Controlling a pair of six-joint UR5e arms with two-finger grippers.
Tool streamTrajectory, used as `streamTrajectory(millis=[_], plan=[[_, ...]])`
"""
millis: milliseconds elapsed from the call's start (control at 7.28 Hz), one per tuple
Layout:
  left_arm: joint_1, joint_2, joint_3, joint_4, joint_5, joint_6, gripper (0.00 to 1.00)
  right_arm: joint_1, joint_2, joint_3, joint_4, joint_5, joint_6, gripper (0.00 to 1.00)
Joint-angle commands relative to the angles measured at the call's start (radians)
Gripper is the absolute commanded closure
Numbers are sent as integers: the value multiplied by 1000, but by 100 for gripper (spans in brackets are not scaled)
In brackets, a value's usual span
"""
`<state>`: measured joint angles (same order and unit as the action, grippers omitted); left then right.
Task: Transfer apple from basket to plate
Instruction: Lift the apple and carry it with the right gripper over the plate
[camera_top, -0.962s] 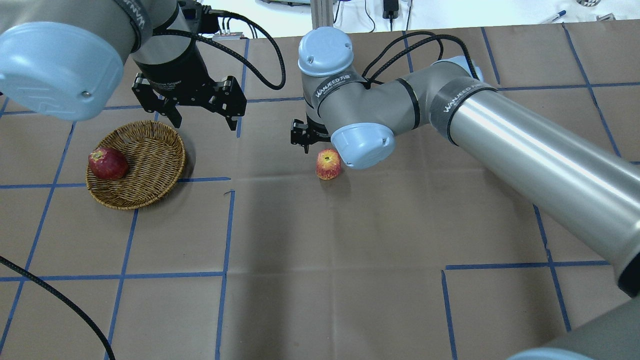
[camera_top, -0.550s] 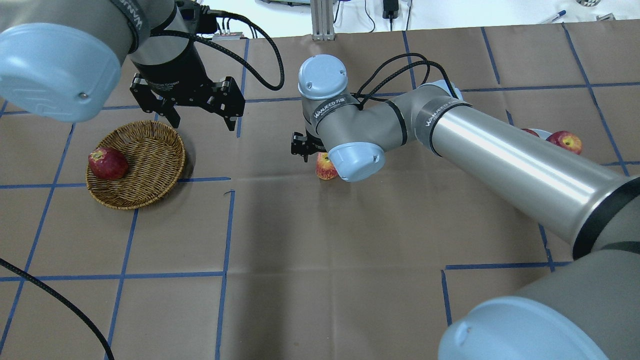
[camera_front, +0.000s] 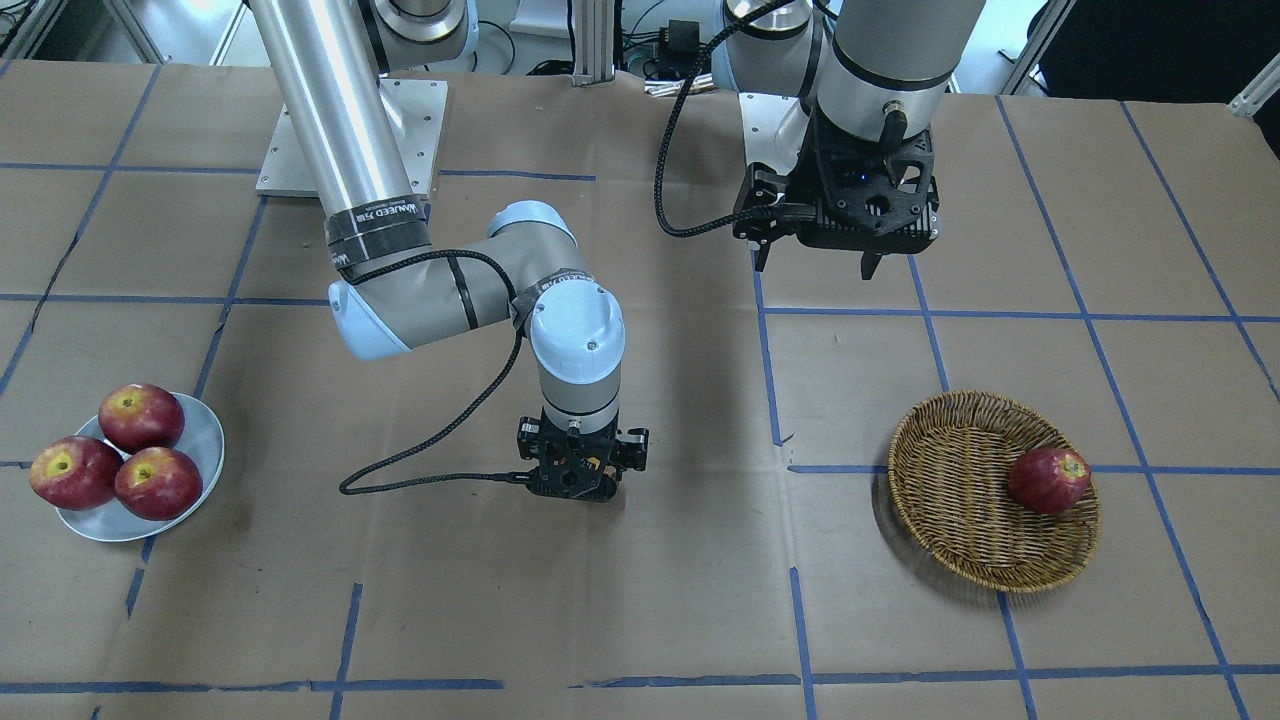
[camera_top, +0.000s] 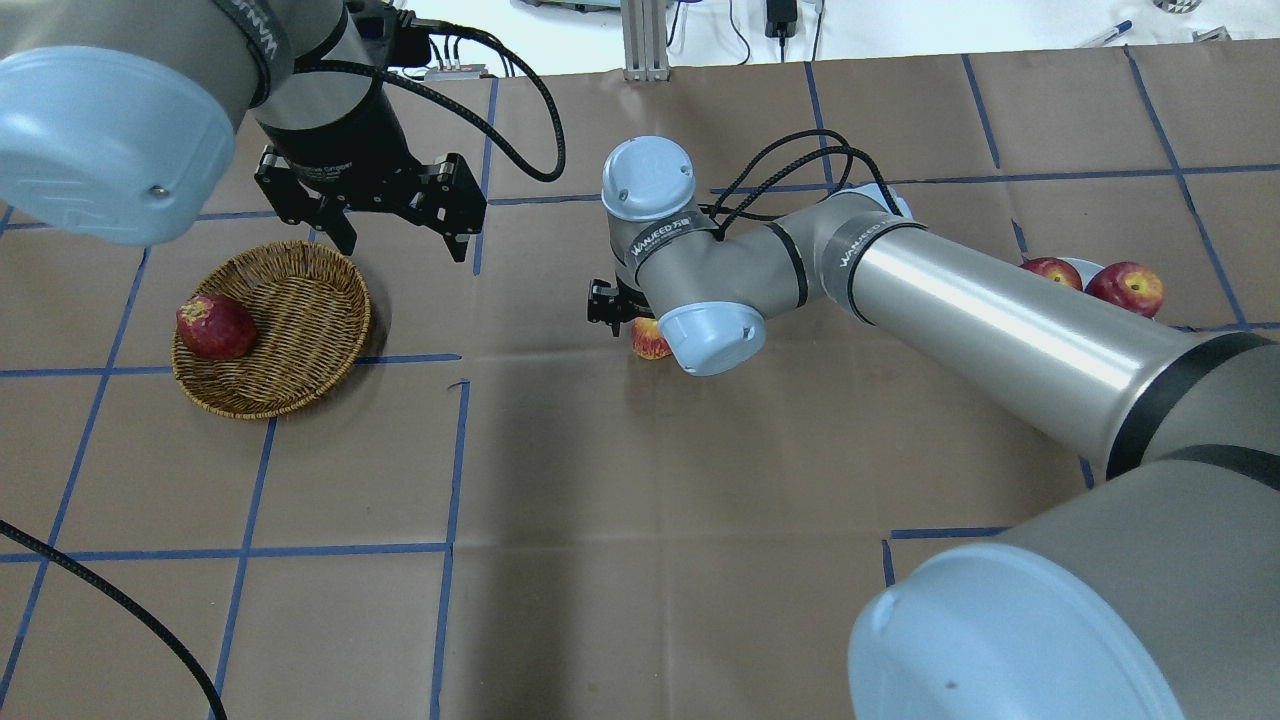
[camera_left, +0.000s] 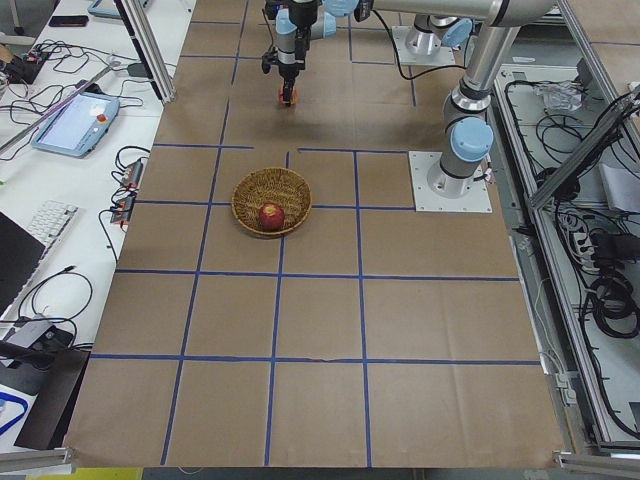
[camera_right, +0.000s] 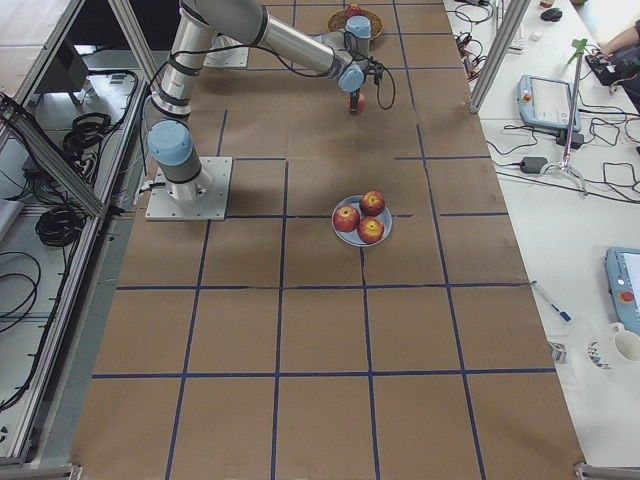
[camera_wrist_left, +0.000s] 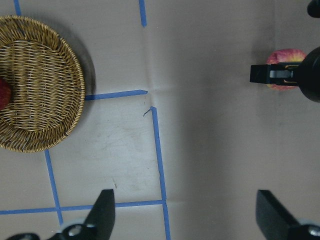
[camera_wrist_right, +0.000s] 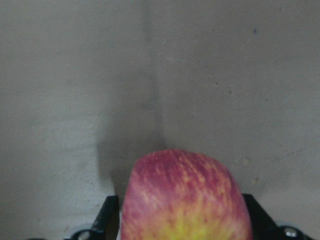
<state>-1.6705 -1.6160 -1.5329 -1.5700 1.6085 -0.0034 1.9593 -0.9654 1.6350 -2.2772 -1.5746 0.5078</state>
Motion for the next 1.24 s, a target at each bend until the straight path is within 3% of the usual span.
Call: streamTrajectory(millis=[0, 275, 550, 687, 1099], plan=[[44, 5, -9, -15, -5, 49, 1, -3, -6, -12, -1, -2, 0, 37], [41, 43, -30, -34, -4, 39, 0, -10, -51, -41, 14, -2, 0, 43], [41, 57, -39, -53, -4, 40, 0, -36, -163, -37, 161, -5, -3, 43], [41, 59, -39, -53, 1, 42, 0, -96, -217, -30, 242, -16, -70, 43], [40, 97, -67, -42, -9, 57, 0, -368, -346, 8, 324, -18, -422, 43]])
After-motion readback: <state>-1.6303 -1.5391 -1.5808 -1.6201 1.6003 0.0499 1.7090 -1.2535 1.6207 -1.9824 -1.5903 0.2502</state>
